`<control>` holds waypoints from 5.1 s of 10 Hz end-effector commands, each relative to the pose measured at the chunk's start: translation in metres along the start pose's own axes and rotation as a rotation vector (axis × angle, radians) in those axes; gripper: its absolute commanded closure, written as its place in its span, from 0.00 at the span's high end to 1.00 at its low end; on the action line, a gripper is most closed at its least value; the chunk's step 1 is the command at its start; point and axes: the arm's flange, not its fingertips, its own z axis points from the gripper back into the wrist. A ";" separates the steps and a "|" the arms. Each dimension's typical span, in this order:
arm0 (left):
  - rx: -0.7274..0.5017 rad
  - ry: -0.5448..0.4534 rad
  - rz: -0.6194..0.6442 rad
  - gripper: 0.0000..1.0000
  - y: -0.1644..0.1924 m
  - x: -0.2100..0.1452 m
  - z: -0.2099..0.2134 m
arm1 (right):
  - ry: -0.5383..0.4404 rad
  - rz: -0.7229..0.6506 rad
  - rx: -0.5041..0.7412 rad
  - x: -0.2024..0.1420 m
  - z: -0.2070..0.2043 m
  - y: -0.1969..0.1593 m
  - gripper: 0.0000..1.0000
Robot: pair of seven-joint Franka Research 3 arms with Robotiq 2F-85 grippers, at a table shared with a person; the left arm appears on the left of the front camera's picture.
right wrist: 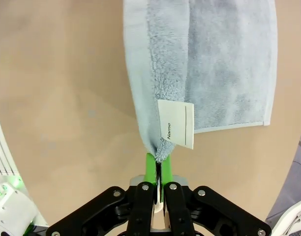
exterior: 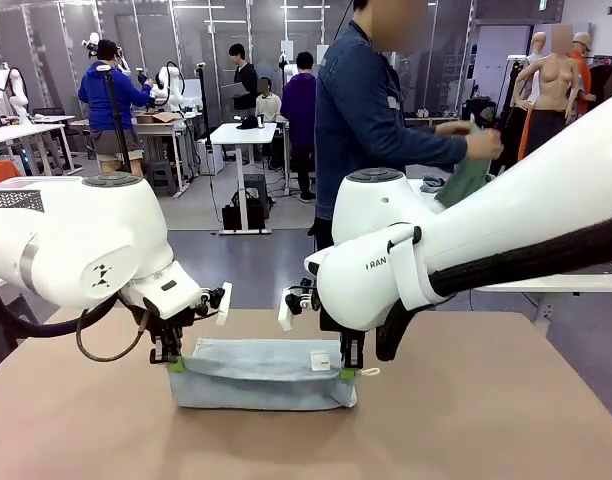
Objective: Fold the towels and place them in the basket.
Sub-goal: When a person lays out a Towel with hook on the table, fold it in half twice.
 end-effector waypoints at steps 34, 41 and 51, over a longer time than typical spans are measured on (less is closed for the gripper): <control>-0.013 -0.169 0.051 0.81 0.104 -0.001 0.066 | -0.007 -0.151 -0.175 0.036 0.052 -0.070 0.78; -0.152 -0.414 0.035 0.81 0.105 -0.060 0.123 | -0.104 -0.847 -0.126 0.026 0.156 -0.012 0.78; -0.239 -0.897 0.071 0.81 0.114 -0.170 0.133 | -0.495 -1.276 0.016 -0.092 0.157 -0.002 0.78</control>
